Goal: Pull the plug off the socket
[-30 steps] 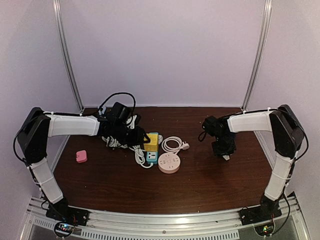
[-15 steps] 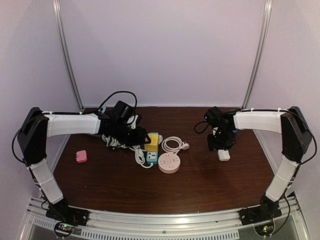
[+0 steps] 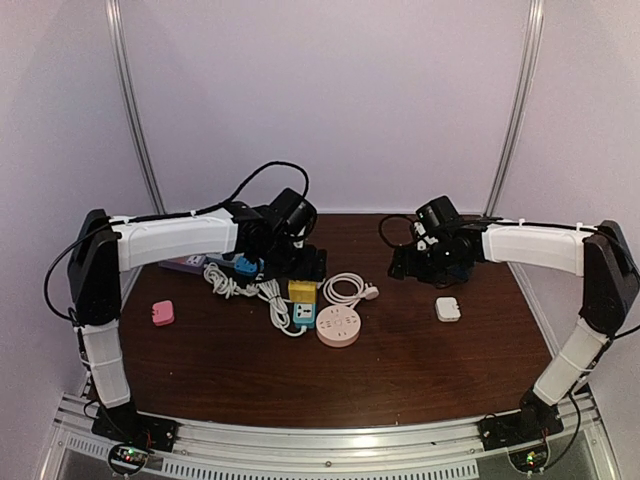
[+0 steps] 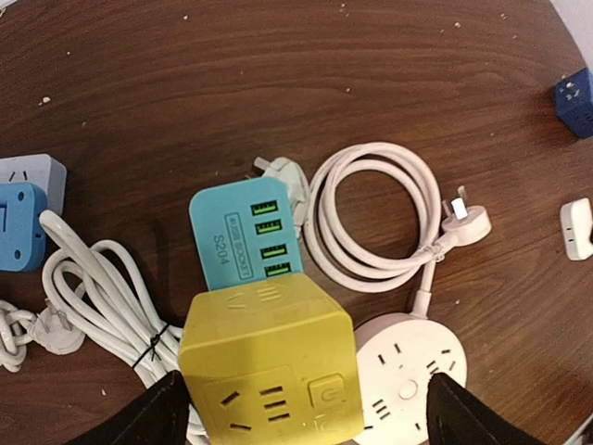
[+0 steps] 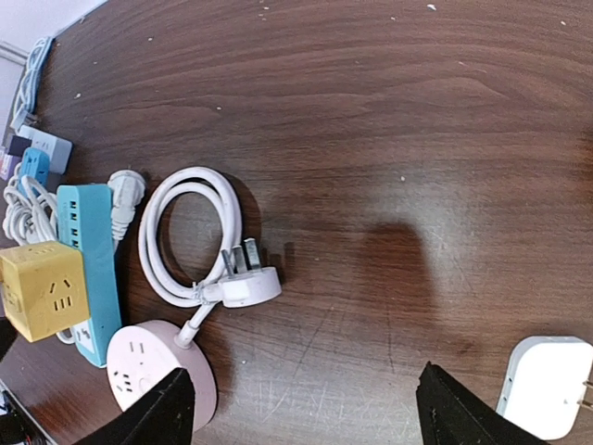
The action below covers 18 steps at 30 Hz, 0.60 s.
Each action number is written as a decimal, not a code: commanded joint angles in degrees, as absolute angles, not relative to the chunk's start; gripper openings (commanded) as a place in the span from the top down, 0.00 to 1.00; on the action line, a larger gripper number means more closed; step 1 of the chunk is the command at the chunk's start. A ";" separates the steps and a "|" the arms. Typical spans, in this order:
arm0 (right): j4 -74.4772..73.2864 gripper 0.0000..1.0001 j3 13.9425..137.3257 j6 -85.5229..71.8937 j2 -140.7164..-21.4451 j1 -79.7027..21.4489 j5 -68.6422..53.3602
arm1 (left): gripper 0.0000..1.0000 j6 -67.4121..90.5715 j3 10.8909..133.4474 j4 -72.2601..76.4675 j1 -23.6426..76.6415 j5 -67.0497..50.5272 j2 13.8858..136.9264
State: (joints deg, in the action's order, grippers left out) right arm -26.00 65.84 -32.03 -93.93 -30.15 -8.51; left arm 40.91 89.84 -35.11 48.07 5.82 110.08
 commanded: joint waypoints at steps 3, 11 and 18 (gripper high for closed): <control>-16.03 0.14 63.02 -32.81 -90.86 -30.41 -15.39 | 0.10 43.08 93.70 -44.14 49.48 15.04 115.06; -9.11 0.14 61.01 -33.86 -91.59 -30.73 -20.81 | 0.31 43.97 96.88 -46.02 50.19 16.41 117.77; -2.27 0.15 60.94 -36.05 -94.40 -31.96 -26.18 | 0.68 41.78 98.57 -46.19 50.18 15.63 117.25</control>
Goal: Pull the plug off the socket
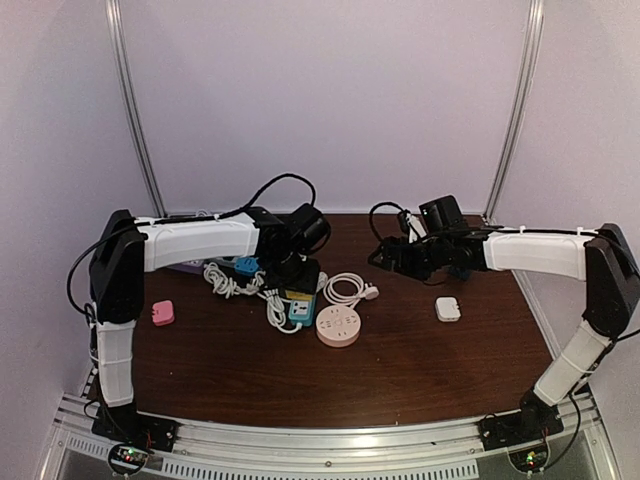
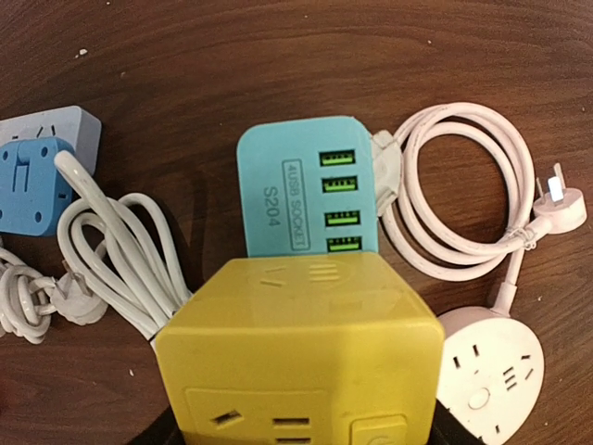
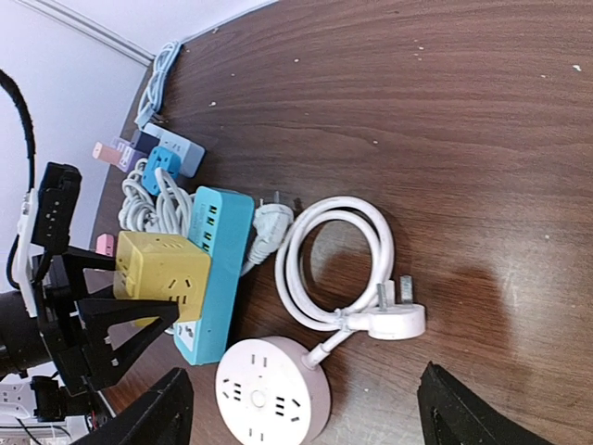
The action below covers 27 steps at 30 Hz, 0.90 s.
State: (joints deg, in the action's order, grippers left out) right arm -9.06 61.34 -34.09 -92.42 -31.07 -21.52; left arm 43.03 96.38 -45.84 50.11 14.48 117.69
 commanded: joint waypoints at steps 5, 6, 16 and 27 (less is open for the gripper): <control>3.69 0.16 62.22 -39.57 -97.28 -33.59 -29.88 | 0.80 40.89 95.54 -44.07 50.68 14.17 113.58; 4.60 0.16 62.68 -40.03 -97.99 -34.25 -30.24 | 0.80 40.73 94.63 -43.32 50.75 13.66 112.52; 18.76 0.18 65.77 -48.87 -107.87 -38.03 -34.38 | 0.83 37.80 82.55 -32.94 51.41 7.48 100.57; 23.30 0.24 70.89 -52.51 -114.19 -40.57 -34.36 | 0.82 34.50 78.57 -30.10 51.42 2.88 96.67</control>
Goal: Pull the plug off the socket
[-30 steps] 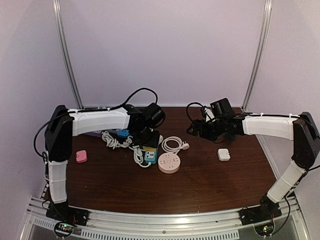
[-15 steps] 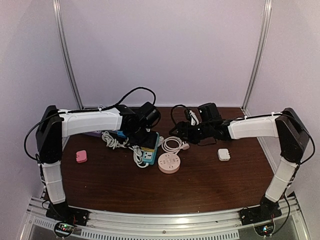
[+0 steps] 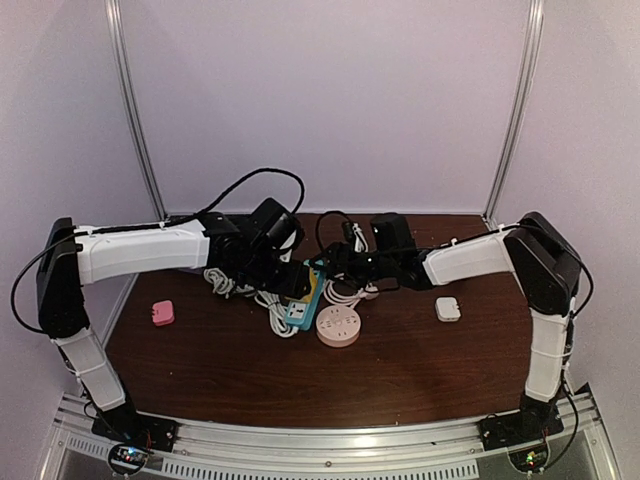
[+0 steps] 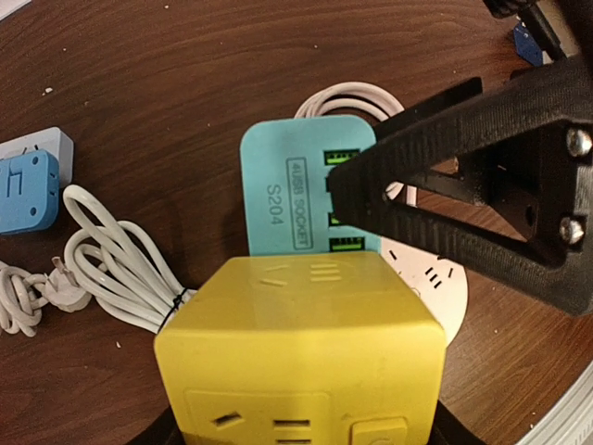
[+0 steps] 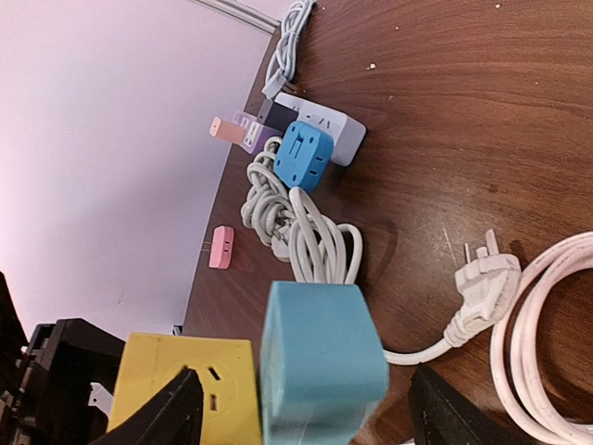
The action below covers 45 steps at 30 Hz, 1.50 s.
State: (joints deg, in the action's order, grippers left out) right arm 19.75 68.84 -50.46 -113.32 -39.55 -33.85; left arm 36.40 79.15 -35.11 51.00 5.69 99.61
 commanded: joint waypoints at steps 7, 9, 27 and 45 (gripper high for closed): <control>25.74 0.50 70.90 -55.19 -115.93 -40.61 -35.35 | 0.82 33.80 78.06 -28.54 51.42 2.41 95.38; 26.03 0.51 71.08 -55.49 -116.33 -40.73 -35.82 | 0.82 33.64 78.01 -28.36 51.42 2.73 95.15; 22.60 0.99 71.21 -53.01 -117.11 -41.40 -31.47 | 0.82 32.72 79.03 -31.59 51.24 1.06 92.79; 27.80 1.00 65.13 -56.52 -117.39 -41.29 -30.49 | 0.81 32.28 76.94 -32.99 48.06 -1.85 86.39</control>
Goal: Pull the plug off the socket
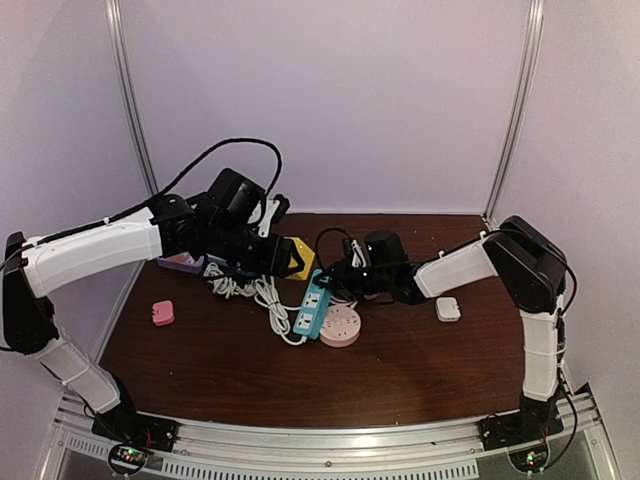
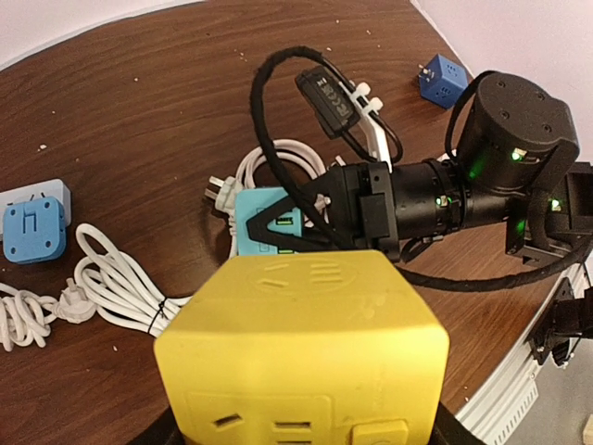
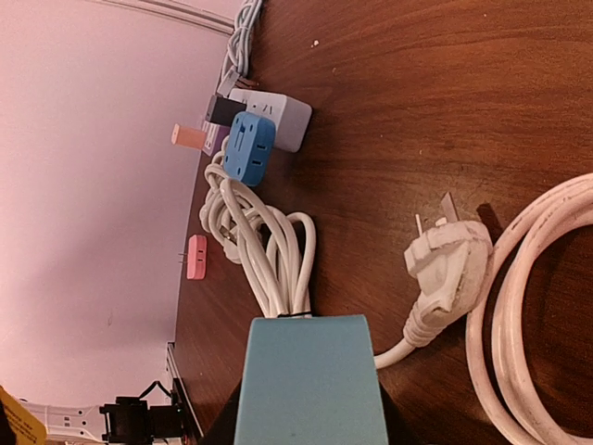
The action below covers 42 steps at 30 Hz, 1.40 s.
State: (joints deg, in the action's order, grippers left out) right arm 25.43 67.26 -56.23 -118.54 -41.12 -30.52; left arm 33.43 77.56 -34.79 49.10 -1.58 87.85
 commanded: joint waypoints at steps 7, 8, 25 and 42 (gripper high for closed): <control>25.47 1.00 63.72 -56.42 -116.54 -43.16 -31.77 | 0.81 35.88 70.29 -33.24 45.52 -1.72 83.47; 24.39 1.00 63.76 -56.23 -116.54 -43.68 -31.59 | 0.81 36.40 69.10 -33.23 44.96 -1.61 82.89; 17.67 0.81 54.46 -56.90 -108.95 -50.15 -23.41 | 0.78 33.59 80.87 -23.41 34.69 -11.21 100.68; 10.27 0.46 57.04 -52.92 -108.86 -53.72 -20.98 | 0.77 34.05 102.80 -18.56 31.73 -22.47 124.70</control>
State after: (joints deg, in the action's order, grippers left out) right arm 16.32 55.46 -56.90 -108.99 -53.89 -24.25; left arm 33.74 98.35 -23.40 32.16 -18.31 121.75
